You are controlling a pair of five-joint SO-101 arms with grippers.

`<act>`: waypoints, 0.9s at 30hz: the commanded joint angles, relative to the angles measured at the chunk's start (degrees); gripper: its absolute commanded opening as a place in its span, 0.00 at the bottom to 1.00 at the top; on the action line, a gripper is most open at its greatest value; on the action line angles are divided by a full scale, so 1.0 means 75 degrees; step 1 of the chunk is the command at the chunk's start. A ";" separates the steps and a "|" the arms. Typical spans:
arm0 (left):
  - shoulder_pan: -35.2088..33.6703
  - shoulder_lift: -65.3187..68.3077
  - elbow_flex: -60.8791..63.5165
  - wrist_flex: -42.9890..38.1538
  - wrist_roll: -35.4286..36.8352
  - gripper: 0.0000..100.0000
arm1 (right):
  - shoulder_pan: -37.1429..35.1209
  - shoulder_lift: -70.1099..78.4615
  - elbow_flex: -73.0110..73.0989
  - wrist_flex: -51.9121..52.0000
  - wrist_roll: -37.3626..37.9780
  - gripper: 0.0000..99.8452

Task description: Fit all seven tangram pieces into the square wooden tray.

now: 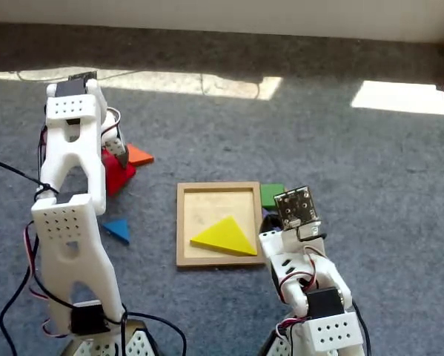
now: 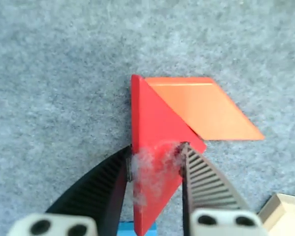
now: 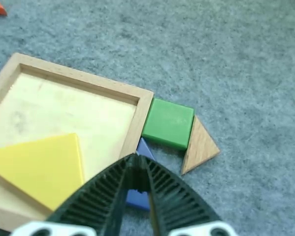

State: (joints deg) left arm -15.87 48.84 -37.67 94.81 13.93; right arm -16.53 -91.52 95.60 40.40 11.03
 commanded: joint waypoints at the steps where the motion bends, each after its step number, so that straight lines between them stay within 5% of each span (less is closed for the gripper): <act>1: 0.0404 -0.0111 0.0029 0.0105 -0.0070 0.13 | 0.0041 0.0053 -0.0158 -0.0064 -0.0012 0.01; 14: 0.1284 -0.1014 0.0076 0.0316 -0.0023 0.12 | 0.0041 0.0053 -0.0158 -0.0064 -0.0012 0.01; 20: 0.1471 -0.1084 0.0182 0.0316 -0.0035 0.00 | 0.0041 0.0053 -0.0158 -0.0064 -0.0012 0.01; 27: 0.2022 -0.1049 0.0193 0.0363 -0.0023 0.01 | 0.0041 0.0053 -0.0158 -0.0064 -0.0012 0.01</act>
State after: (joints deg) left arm -3.38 42.15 -36.53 97.10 13.85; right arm -16.53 -91.52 95.60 40.40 11.03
